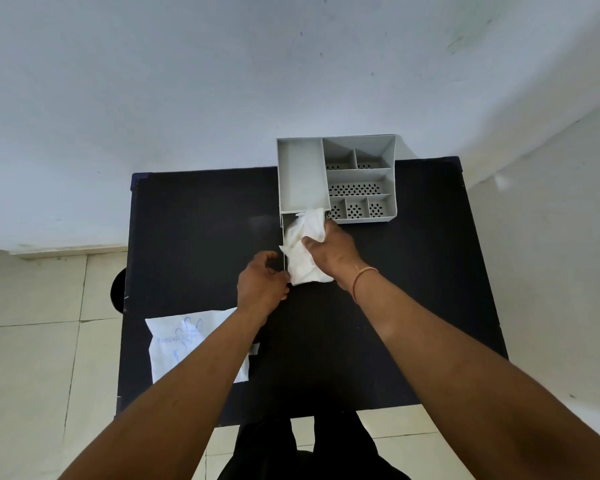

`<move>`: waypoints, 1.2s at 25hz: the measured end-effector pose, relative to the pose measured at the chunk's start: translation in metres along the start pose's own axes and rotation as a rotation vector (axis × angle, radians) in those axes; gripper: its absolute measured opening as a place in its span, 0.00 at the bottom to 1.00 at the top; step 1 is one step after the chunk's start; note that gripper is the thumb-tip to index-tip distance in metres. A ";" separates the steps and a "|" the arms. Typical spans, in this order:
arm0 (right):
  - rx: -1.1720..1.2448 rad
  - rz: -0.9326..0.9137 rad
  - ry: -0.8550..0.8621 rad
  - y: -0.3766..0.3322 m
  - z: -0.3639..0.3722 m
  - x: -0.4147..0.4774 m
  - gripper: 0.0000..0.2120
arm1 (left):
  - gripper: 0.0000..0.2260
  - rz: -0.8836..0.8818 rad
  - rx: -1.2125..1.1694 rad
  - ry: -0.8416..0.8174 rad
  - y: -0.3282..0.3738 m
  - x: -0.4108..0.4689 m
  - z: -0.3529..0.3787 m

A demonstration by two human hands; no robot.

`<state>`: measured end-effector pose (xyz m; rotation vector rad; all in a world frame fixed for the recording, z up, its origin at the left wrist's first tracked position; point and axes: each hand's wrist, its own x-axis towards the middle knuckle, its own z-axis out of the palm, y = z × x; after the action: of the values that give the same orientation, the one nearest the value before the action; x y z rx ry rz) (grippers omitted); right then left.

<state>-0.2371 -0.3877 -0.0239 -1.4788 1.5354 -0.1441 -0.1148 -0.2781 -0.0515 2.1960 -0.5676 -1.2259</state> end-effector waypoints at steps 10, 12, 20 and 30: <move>-0.658 -0.190 0.223 0.018 0.002 0.001 0.10 | 0.29 0.126 0.117 -0.008 -0.001 0.000 0.005; -0.590 -0.155 0.244 0.019 0.010 0.009 0.08 | 0.31 0.151 0.137 0.003 -0.003 0.000 0.006; -0.397 -0.154 0.281 0.023 0.017 0.012 0.13 | 0.34 0.133 0.147 0.002 0.000 0.000 0.007; -0.855 -0.088 -0.083 0.025 -0.010 0.009 0.34 | 0.33 0.516 1.058 -0.019 0.054 0.017 -0.002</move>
<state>-0.2594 -0.3938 -0.0399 -2.1690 1.5334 0.5876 -0.1095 -0.3284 -0.0258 2.5089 -1.9889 -0.7032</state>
